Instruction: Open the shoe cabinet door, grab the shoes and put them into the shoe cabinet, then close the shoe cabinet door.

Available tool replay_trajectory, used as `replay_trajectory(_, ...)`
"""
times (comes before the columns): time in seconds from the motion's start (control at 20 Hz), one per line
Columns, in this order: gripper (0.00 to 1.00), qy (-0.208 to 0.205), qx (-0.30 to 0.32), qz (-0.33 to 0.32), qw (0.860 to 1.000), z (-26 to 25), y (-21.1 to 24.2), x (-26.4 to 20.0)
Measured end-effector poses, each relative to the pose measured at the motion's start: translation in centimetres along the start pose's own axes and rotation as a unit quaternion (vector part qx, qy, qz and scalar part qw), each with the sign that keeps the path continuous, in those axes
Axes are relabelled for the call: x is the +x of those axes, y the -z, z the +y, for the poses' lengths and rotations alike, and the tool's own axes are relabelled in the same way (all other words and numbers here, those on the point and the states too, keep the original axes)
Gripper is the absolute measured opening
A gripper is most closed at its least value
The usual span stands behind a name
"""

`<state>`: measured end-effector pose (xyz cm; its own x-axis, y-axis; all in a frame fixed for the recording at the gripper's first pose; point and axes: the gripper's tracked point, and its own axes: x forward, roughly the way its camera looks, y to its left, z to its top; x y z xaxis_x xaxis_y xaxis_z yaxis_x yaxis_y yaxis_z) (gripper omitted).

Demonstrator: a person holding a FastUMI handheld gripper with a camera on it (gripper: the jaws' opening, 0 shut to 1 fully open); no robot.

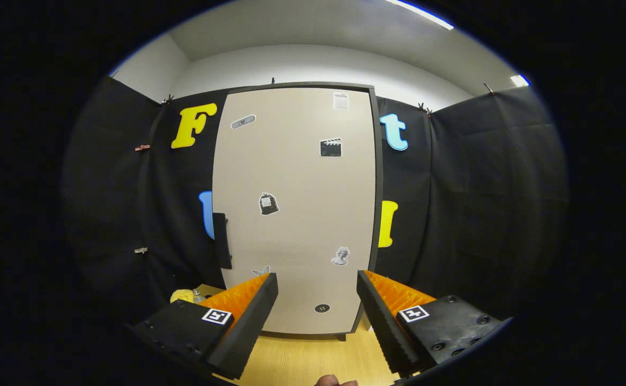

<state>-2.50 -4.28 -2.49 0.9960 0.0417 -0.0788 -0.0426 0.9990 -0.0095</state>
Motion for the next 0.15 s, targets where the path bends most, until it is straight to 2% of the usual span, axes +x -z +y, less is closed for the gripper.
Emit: replay_trajectory(0.15, 0.97, 0.000, 0.003, 0.002, 1.000, 0.07, 0.14, -0.08)
